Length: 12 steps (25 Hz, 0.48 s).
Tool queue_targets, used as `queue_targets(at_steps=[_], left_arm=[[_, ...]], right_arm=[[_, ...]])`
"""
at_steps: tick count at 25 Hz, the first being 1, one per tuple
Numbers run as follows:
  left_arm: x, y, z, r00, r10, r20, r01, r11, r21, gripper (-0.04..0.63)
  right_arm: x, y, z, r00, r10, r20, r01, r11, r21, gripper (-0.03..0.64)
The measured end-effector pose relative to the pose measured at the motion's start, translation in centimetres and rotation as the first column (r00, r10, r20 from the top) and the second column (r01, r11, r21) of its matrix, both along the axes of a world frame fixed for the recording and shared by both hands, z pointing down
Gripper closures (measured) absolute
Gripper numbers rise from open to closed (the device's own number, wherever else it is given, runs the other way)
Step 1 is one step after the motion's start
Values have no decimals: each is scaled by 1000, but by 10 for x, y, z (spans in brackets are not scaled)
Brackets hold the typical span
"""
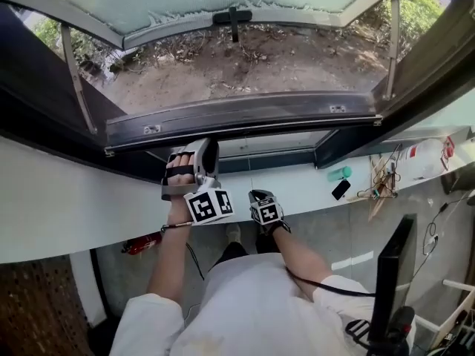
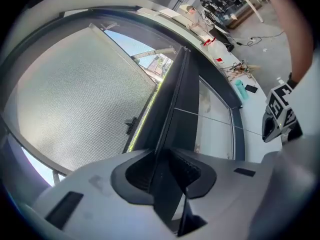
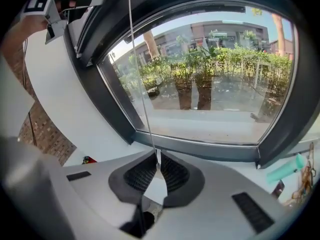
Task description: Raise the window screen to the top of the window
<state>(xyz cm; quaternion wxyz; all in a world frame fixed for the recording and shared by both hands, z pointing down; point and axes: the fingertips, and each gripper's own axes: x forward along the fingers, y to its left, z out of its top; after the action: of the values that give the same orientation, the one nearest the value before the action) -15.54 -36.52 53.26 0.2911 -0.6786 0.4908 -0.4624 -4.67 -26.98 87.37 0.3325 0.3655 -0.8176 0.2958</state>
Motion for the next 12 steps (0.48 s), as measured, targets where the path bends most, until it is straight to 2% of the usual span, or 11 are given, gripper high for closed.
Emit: queue_targets(at_steps=[3, 6, 9, 12], left_arm=[[0, 2, -8, 996, -3, -93, 7, 999, 38, 518], [-3, 3, -34, 982, -14, -188, 38, 992, 124, 522], [-3, 2, -70, 972, 13, -236, 41, 974, 224, 520], [-3, 2, -92, 966, 29, -258, 36, 969, 244, 520]], right_arm=[[5, 6, -13, 1000, -15, -4, 15, 1000, 27, 588], [11, -3, -32, 1000, -20, 3, 19, 996, 92, 588], [9, -18, -55, 999, -31, 25, 28, 989, 144, 588], [-3, -26, -73, 997, -69, 19, 64, 976, 207, 588]])
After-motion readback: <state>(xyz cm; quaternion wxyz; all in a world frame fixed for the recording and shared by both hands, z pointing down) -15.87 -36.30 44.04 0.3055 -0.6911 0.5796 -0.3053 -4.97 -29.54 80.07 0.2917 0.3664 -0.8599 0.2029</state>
